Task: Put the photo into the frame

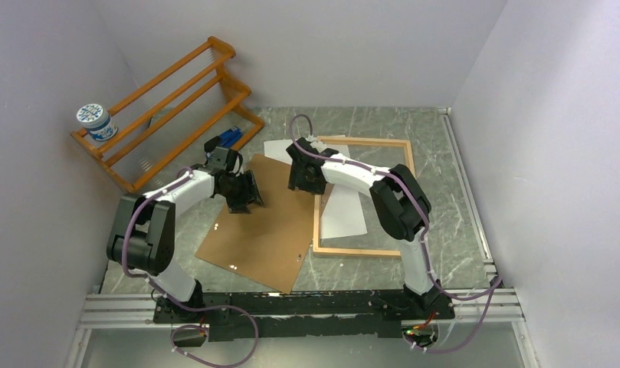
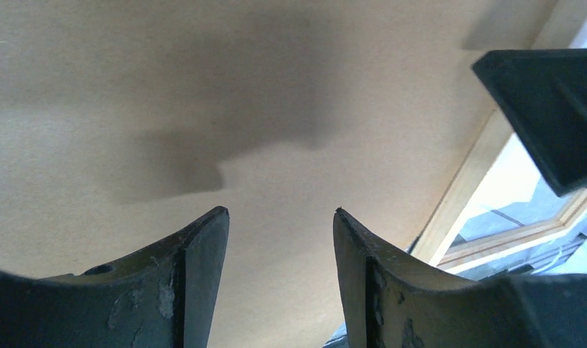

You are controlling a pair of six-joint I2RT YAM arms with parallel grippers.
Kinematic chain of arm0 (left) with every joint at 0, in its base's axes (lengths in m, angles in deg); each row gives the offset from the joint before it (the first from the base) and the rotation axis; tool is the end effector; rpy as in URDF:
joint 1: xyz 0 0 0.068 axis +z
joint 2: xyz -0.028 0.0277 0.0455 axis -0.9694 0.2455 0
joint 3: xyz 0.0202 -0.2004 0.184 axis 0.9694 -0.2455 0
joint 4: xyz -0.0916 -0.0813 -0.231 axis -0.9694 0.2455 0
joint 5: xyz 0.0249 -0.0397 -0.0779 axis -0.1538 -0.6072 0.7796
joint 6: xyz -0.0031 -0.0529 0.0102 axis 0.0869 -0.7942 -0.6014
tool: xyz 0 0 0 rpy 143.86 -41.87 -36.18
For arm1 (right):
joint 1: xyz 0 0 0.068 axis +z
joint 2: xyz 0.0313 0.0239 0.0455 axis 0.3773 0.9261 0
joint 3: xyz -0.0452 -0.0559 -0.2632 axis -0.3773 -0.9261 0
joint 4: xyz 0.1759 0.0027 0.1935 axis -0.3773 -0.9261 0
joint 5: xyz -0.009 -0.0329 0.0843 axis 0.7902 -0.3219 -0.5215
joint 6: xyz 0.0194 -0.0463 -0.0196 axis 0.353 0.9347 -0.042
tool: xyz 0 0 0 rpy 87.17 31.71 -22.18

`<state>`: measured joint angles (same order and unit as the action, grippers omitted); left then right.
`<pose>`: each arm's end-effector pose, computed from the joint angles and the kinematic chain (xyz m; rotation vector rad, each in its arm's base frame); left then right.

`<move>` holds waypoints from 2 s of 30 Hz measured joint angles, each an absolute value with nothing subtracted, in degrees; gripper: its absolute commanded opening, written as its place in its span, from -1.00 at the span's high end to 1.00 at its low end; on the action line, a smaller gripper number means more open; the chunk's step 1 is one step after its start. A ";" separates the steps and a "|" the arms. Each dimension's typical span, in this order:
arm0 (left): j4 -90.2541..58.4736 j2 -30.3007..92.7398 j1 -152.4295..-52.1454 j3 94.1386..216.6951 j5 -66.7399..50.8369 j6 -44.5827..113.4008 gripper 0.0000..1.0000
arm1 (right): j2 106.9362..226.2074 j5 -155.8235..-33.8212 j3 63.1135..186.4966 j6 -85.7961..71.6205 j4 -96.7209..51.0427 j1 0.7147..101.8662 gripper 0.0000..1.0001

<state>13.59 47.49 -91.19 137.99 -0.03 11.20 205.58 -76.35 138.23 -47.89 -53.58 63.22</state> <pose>0.2928 -0.0909 0.1805 -0.3802 2.7625 -0.6284 0.3390 0.2866 0.1705 0.2136 2.6461 0.2762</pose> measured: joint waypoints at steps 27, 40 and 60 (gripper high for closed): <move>17.20 54.18 -89.94 140.55 0.61 9.76 -0.10 | 202.90 -65.36 140.15 -44.41 -60.50 62.43 -0.19; 17.41 54.36 -89.85 140.70 0.65 9.78 -0.08 | 206.00 -62.25 141.24 -43.10 -65.79 62.22 0.15; 18.51 54.77 -89.81 141.38 -0.22 9.70 -0.04 | 207.33 -60.29 145.16 -42.25 -69.68 62.15 0.62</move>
